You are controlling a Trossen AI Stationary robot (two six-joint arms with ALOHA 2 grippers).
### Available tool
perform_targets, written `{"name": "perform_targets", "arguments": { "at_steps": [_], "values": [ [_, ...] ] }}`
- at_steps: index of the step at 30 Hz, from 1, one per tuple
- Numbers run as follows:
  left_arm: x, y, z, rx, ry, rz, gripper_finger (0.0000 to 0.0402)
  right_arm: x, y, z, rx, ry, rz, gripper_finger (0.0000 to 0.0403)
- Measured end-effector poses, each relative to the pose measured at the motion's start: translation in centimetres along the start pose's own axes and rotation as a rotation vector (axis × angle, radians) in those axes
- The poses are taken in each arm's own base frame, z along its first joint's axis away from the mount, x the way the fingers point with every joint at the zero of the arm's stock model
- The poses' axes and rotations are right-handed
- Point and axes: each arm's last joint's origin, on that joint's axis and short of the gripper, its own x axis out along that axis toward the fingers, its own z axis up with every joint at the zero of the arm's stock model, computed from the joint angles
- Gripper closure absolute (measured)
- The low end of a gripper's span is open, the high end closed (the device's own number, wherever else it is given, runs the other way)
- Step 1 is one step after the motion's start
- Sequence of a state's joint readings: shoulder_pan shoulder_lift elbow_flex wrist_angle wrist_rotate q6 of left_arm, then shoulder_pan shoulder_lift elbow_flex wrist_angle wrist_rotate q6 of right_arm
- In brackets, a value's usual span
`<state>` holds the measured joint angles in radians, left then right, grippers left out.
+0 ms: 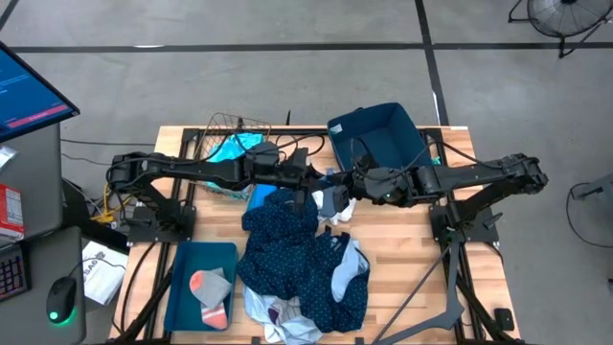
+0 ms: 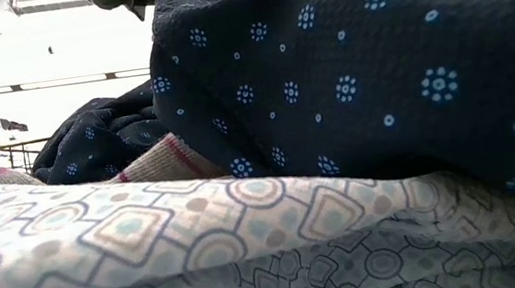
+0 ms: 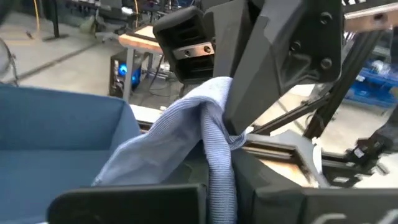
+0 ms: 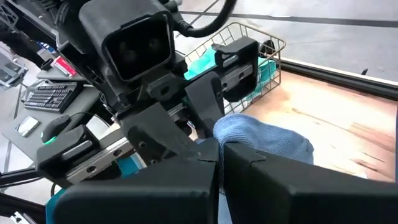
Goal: Pick & Place Cloths
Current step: Put the blue sock into the blue bin
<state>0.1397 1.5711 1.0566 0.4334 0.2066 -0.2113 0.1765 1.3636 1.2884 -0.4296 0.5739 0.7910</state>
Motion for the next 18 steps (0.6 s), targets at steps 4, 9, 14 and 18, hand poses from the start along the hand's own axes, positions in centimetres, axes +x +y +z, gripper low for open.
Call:
{"name": "perform_targets", "arguments": {
  "at_steps": [4,9,14,18],
  "values": [
    [-1.0,-0.6,0.7,-0.018,0.034,-0.019,0.0399,-0.2,0.3,0.1,-0.029,-0.016,0.027,0.0391],
    [-5.2,-2.0,2.7,-0.038,0.138,-0.003,0.0401,-1.6,1.2,1.4,-0.093,-0.057,0.082,0.0361],
    [-12.0,-4.9,4.5,-0.13,0.265,-0.002,0.0401,-3.0,2.5,2.6,-0.184,-0.089,0.132,0.0348],
    [-17.4,-7.7,4.4,-0.265,0.367,0.018,0.0401,-3.8,3.0,3.2,-0.213,-0.113,0.163,0.0348]
  ]
}}
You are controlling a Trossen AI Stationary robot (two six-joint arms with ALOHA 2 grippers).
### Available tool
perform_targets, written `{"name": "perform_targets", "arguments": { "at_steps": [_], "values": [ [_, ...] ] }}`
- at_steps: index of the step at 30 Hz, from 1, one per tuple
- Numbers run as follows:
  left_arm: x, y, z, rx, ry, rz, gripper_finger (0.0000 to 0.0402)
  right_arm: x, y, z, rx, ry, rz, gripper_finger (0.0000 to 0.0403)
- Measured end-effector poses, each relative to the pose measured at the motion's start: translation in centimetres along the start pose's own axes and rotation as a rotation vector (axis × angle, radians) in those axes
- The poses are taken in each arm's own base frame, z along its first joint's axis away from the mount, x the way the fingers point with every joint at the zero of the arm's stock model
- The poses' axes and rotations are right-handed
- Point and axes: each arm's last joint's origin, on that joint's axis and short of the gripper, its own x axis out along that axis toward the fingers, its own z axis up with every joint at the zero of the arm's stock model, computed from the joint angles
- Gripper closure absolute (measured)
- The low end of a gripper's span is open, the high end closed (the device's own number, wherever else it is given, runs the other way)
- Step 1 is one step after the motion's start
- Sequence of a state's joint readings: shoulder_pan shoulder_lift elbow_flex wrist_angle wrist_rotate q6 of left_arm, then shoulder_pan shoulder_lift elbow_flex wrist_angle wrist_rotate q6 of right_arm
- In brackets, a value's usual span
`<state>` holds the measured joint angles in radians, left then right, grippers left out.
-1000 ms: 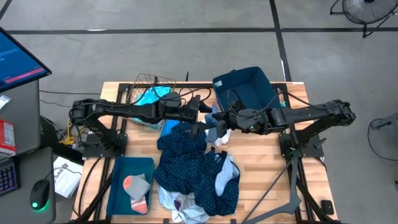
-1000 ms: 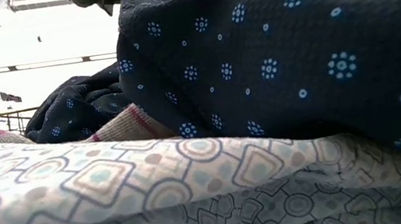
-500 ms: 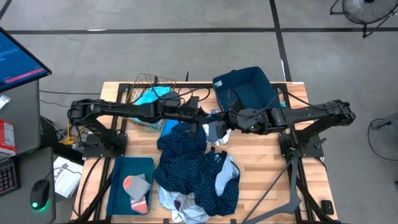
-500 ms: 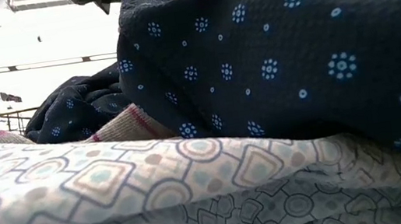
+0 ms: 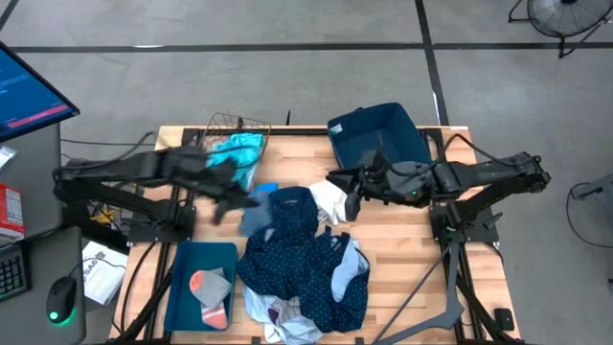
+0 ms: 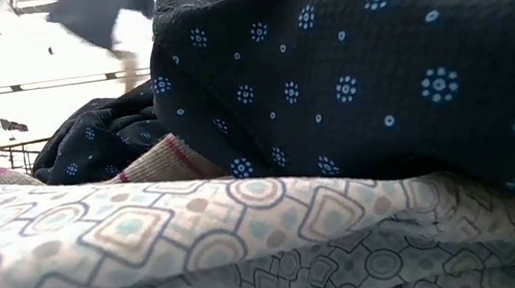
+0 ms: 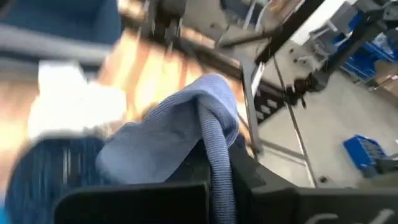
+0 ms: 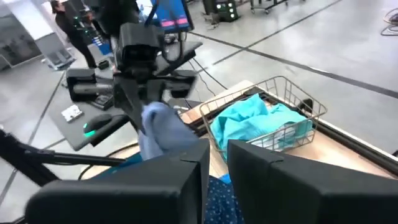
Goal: Pick & Place Cloths
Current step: Put the blue sock into the blue bin
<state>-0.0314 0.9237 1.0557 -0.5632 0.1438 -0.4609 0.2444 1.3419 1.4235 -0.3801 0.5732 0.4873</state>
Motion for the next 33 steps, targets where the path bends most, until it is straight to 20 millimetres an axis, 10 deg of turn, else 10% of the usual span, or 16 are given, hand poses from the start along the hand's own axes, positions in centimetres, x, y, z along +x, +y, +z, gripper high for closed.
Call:
{"name": "perform_targets", "arguments": {
  "at_steps": [10,22,33],
  "values": [
    [-6.2,-2.8,-6.0,-0.296,0.129,-0.051,0.0401,0.1,0.1,-0.3,-0.013,0.017,-0.006,0.0348],
    [-1.5,-4.0,-15.0,-0.343,0.604,0.036,0.0401,0.1,-0.1,-0.7,-0.037,0.05,-0.023,0.0348],
    [1.4,-1.0,-22.0,-0.301,0.73,0.333,0.0401,0.1,-0.2,-0.7,-0.036,0.049,-0.027,0.0348]
  ]
}}
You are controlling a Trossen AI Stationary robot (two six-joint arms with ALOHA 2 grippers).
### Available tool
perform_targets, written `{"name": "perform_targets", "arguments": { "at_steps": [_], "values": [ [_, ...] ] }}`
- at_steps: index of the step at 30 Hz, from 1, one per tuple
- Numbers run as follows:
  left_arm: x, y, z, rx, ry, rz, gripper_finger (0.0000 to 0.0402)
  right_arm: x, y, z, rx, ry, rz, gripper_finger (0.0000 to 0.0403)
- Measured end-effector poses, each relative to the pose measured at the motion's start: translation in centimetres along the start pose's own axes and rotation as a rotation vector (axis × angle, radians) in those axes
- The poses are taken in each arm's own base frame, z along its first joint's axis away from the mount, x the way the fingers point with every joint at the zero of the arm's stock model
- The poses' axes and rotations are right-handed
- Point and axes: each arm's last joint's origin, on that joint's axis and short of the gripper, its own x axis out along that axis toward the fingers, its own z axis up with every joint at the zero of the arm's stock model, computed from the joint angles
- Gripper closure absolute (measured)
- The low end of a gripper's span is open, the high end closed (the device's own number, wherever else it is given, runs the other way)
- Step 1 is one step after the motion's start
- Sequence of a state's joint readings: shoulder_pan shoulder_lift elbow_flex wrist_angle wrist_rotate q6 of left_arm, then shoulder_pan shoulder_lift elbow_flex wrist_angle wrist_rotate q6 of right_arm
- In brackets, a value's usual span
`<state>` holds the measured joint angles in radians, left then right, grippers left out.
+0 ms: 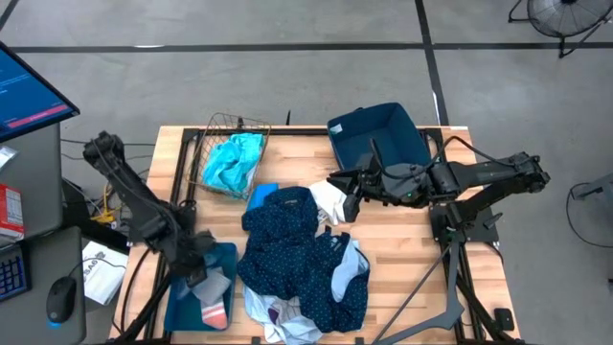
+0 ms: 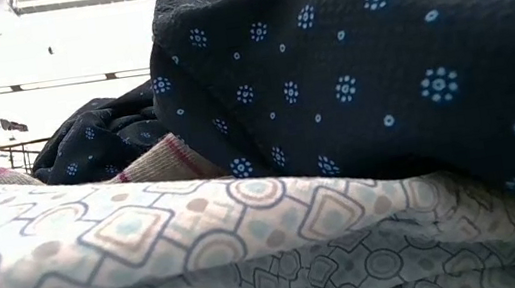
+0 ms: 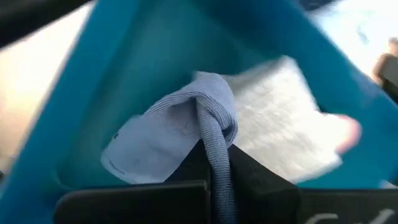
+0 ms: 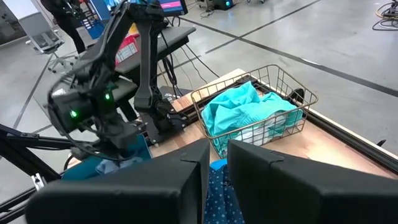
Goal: Pick & Place Cloths
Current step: Put the blue sock into the blue bin
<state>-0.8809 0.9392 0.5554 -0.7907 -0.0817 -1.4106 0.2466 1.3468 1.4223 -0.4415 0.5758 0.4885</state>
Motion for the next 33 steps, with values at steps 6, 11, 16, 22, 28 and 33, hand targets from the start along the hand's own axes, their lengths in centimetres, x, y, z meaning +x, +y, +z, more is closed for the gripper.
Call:
{"name": "perform_targets", "arguments": {
  "at_steps": [6,11,16,22,28,33],
  "values": [
    [1.4,0.7,0.1,-0.03,-0.074,0.082,0.0401,0.0,0.0,0.0,0.0,0.0,0.0,0.0347],
    [1.7,0.8,0.1,-0.027,-0.085,0.09,0.0385,0.0,0.0,0.0,-0.003,0.003,-0.003,0.0344],
    [1.7,0.3,0.1,-0.024,-0.064,0.033,0.0326,0.4,-0.2,-0.9,-0.046,0.067,-0.037,0.0313],
    [1.6,-1.1,0.3,0.052,-0.069,-0.108,0.0228,1.4,-0.1,-2.1,-0.085,0.128,-0.068,0.0222],
    [1.6,-1.5,0.3,0.017,-0.035,-0.159,0.0133,2.4,0.2,-3.6,-0.104,0.248,-0.033,0.0135],
    [1.4,-1.6,0.2,-0.04,0.099,-0.202,0.0103,2.6,0.3,-6.2,-0.073,0.484,-0.037,0.012]
  ]
}}
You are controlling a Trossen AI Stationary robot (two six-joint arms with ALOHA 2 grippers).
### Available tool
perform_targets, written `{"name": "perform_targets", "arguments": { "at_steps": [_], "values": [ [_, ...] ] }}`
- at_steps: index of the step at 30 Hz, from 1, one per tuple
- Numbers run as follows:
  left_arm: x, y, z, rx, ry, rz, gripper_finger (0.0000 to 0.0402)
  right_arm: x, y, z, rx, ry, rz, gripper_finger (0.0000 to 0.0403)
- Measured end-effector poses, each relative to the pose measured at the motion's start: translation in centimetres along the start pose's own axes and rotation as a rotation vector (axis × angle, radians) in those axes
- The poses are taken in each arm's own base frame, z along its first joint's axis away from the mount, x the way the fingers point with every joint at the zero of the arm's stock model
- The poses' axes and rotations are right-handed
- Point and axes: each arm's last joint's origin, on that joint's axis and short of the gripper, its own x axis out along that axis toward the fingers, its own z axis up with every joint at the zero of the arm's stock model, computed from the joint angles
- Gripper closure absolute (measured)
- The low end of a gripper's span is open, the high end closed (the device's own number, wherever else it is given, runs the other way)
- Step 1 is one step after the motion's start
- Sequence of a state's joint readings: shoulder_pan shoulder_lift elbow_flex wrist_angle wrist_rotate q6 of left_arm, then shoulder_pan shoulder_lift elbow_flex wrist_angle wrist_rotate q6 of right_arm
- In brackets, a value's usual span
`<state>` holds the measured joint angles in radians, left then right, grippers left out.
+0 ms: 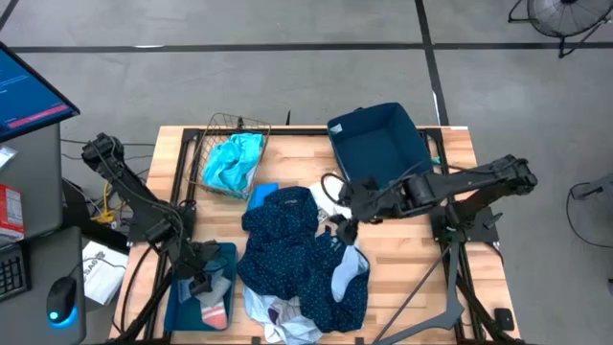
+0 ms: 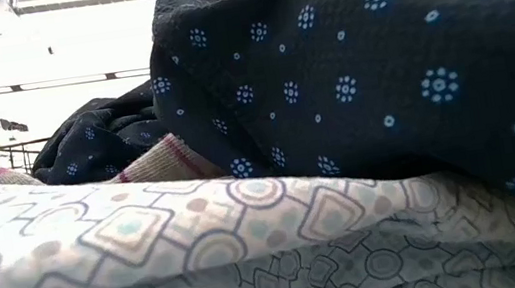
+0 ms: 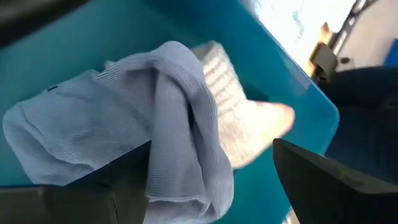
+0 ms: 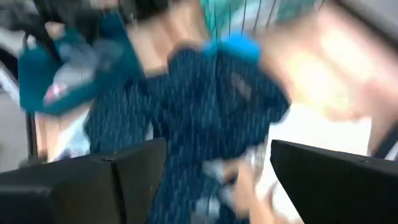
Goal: Pick & Place Cloths
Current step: Put the blue sock into the blue bin, then put the dark blue polo shirt into the blue laundry bin
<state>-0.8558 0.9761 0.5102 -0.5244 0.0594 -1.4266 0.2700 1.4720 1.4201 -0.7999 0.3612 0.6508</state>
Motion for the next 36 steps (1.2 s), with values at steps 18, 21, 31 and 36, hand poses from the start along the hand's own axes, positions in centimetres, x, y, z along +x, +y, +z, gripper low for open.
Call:
{"name": "perform_targets", "arguments": {
  "at_steps": [18,21,31,36],
  "values": [
    [-3.9,-0.4,1.2,-0.096,-0.13,-0.276,0.0101,8.2,3.0,-5.3,-0.088,0.39,-0.056,0.0119],
    [-4.8,-0.7,1.4,-0.102,-0.19,-0.358,0.0101,8.8,3.0,-4.6,-0.086,0.353,-0.005,0.0119],
    [-5.9,-1.4,1.6,-0.107,-0.287,-0.478,0.0101,11.3,5.4,-4.2,-0.035,0.242,0.179,0.0119],
    [-6.0,-1.4,1.7,-0.083,-0.314,-0.475,0.0101,13.3,7.6,-6.0,0.023,0.318,0.183,0.0119]
  ]
}}
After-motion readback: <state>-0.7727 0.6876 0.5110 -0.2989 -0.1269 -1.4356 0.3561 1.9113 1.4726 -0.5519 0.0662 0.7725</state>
